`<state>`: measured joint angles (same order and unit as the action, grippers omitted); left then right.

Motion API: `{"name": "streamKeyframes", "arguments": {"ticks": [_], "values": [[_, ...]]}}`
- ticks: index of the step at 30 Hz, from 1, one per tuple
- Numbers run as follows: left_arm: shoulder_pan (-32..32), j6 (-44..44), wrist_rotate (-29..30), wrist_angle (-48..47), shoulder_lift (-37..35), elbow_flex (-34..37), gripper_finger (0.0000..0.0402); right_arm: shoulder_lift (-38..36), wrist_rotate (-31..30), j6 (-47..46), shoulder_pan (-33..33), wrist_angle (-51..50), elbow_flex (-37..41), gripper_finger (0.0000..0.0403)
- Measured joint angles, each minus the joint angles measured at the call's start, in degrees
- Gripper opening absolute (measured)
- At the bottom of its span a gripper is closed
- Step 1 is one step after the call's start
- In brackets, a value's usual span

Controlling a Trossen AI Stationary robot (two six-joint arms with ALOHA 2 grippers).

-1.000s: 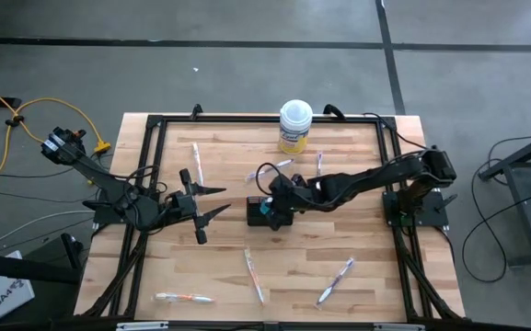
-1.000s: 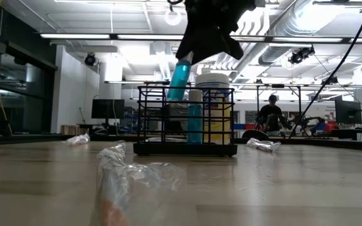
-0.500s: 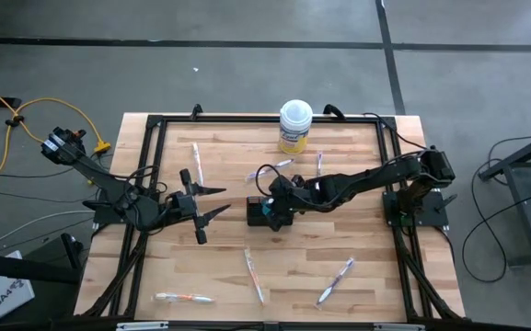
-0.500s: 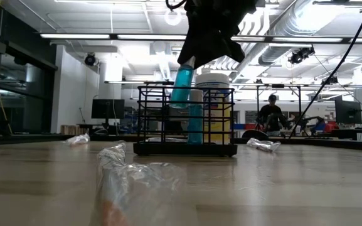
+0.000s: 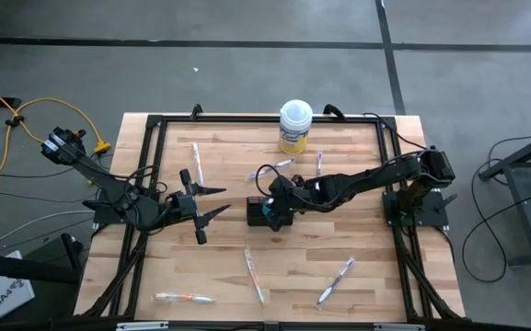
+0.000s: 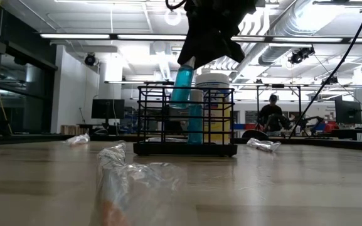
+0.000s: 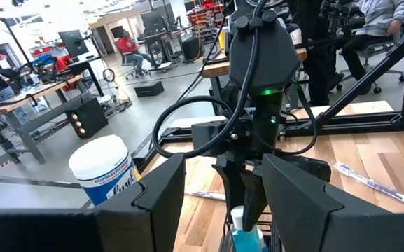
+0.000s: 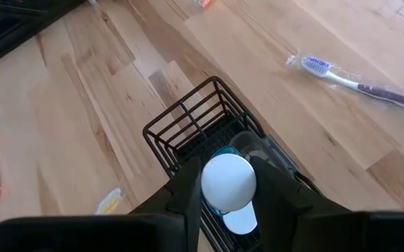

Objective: Pick & Place toothbrushing station
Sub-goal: Put the blue mouthwash into the wire organizer

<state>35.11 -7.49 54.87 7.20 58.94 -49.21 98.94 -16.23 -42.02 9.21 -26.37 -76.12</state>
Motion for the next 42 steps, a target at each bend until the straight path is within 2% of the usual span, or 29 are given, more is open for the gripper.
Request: {"name": "streamKeyframes", "arguments": {"ticks": [11,27,32,39,42], "values": [[0.00,-0.17,-0.02,0.04,0.00,0.02,0.0182,6.12,4.75,1.29,-2.25,4.27,-0.02,0.0090],[0.00,-0.01,0.00,-0.34,0.00,0.04,0.0182,6.12,5.83,1.55,-2.47,3.45,-0.04,0.0090],[0.00,0.02,0.00,-0.35,0.00,0.04,0.0182,6.12,6.13,1.55,-2.47,3.45,-0.03,0.0110],[0.00,0.02,0.00,-0.35,0.00,0.04,0.0182,6.12,8.36,1.55,-2.47,3.59,-0.04,0.0090],[0.00,0.02,-0.02,-0.35,0.00,0.04,0.0182,6.12,8.57,1.54,-2.41,4.28,-0.04,0.0109]]}}
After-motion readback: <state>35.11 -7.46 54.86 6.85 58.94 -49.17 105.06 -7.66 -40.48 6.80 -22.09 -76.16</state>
